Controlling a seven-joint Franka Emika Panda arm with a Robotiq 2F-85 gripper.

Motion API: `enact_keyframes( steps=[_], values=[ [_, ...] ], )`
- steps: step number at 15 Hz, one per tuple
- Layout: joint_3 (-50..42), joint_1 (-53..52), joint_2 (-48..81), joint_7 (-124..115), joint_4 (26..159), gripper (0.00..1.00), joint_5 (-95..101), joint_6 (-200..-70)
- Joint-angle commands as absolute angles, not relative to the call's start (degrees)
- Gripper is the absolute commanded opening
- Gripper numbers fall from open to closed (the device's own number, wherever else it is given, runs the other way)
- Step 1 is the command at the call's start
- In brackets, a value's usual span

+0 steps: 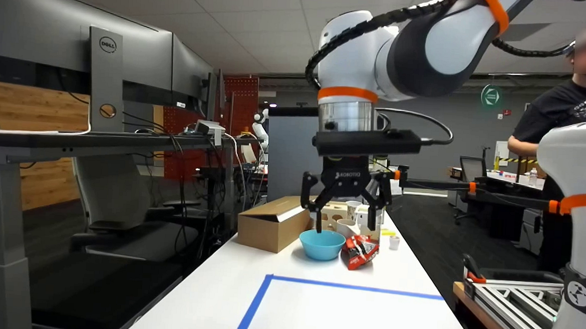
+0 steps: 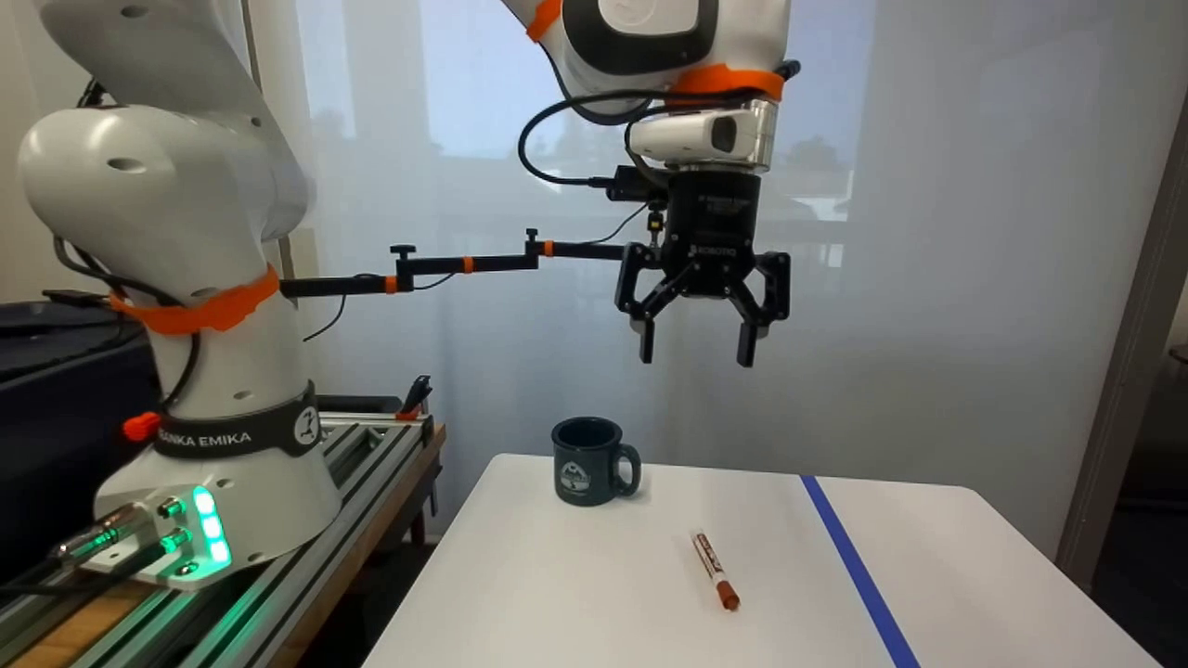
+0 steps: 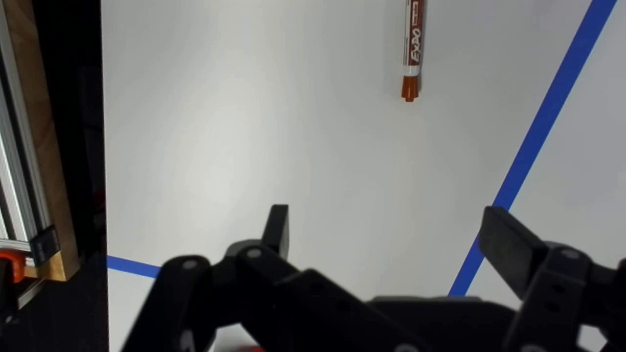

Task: Shift the sharpie to the table

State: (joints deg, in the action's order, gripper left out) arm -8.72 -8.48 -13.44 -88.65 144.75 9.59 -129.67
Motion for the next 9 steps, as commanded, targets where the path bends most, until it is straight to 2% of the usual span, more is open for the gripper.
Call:
enact_keyframes(
  steps=[1, 9],
  values=[
    [-3.87, -3.75, -14.30, -87.36, 144.87, 1.00, 7.97, -129.05],
    [-3.90, -3.35, -14.58, -86.98, 145.68, 1.00, 7.88, -128.96]
  ],
)
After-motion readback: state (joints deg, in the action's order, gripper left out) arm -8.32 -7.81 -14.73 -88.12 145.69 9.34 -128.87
